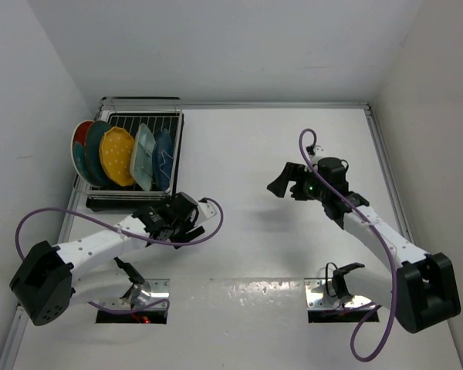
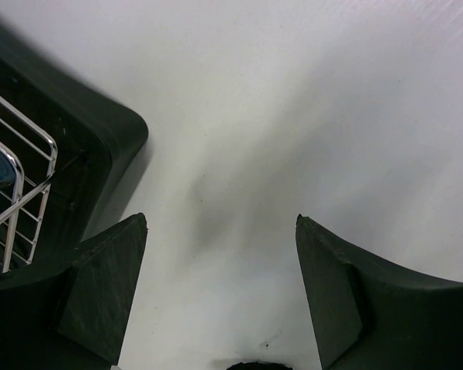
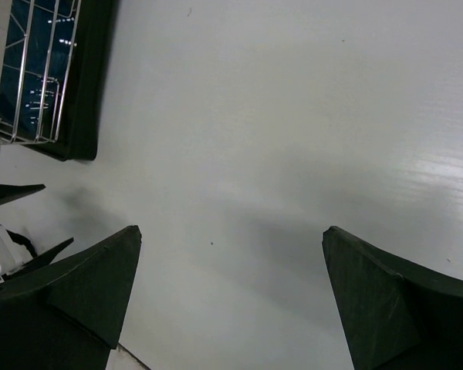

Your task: Load the plates into the dish rack

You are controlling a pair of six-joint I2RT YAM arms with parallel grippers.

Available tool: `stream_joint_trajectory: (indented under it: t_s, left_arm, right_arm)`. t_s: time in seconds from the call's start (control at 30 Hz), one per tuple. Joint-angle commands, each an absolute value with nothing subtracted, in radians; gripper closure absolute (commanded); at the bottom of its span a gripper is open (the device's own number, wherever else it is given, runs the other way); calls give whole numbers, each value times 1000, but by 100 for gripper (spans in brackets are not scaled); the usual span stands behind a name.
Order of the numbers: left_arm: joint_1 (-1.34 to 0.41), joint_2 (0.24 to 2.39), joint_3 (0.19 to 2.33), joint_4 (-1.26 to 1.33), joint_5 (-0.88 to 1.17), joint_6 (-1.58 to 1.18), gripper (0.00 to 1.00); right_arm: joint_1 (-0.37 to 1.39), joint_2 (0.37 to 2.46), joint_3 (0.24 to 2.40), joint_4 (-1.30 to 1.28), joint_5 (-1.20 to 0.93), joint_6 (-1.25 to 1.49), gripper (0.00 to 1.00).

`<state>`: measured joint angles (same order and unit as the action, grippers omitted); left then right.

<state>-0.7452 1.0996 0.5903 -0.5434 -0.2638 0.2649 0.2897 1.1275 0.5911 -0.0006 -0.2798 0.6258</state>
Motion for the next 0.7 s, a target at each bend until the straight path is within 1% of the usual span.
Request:
stream_joint_trajectory:
  t_s: [0.0, 0.67]
  left_arm:
    - [-735, 1104, 615, -537, -232, 265, 18]
    - [-726, 1104, 615, -528, -232, 265, 18]
  right_arm:
    - [287, 1089, 577, 37, -247, 624, 0]
    - [287, 1123, 592, 34, -249, 624, 0]
